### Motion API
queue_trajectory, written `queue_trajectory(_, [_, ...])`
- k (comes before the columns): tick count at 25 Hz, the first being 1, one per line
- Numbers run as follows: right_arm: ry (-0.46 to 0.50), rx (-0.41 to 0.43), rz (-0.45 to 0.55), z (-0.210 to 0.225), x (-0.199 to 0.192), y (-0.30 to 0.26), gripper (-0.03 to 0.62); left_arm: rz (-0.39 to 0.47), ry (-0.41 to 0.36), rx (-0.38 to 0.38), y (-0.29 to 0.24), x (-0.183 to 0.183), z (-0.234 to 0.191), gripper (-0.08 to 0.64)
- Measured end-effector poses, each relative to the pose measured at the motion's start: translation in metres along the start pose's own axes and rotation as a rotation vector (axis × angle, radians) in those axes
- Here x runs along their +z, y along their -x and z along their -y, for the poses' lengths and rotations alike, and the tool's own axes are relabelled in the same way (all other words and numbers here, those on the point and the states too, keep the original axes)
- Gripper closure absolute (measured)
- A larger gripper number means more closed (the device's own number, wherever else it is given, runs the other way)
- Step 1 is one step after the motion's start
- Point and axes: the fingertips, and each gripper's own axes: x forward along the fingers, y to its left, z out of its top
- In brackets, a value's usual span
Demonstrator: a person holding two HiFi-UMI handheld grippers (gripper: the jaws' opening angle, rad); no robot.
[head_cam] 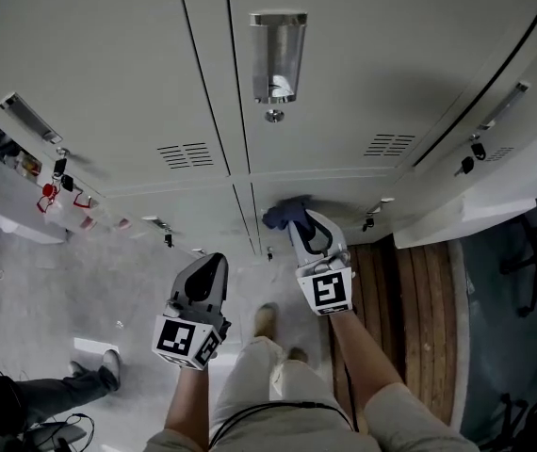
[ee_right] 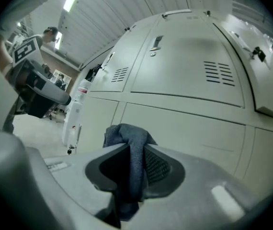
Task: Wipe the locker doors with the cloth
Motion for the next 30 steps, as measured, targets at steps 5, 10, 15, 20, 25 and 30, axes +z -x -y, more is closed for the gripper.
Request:
queue_trajectory(5, [0.099, 0.068, -0.031, -0.04, -0.013, -0.031, 0.508, 0.007, 0.003, 0.015, 0.005, -0.026, -0.007, 0.555])
queue_trajectory(10, [0.147, 0.063, -0.064, -0.033, -0.034, -0.041, 0.514, 0.006, -0.003, 0.005, 0.0, -0.039, -0.006, 0.555])
queue_trajectory(15, [0.142, 0.014, -0.094, -0.003, -0.054, -0.026, 0.515, 0.006, 0.006, -0.002, -0.006, -0.046, -0.001, 0.555])
queue_trajectory(20, [0.118, -0.068, -0.132, 0.037, -0.075, -0.005, 0.514, 0.0, 0.015, -0.029, -0.016, -0.05, 0.012, 0.555])
queue_trajectory(25, [0.129, -0.13, -0.161, 0.072, -0.091, 0.015, 0.512, -0.014, 0.021, -0.058, -0.025, -0.054, 0.026, 0.555])
queue_trajectory(30, [0.093, -0.195, -0.172, 0.108, -0.104, 0.033, 0.511, -0.021, 0.017, -0.094, -0.032, -0.062, 0.039, 0.555])
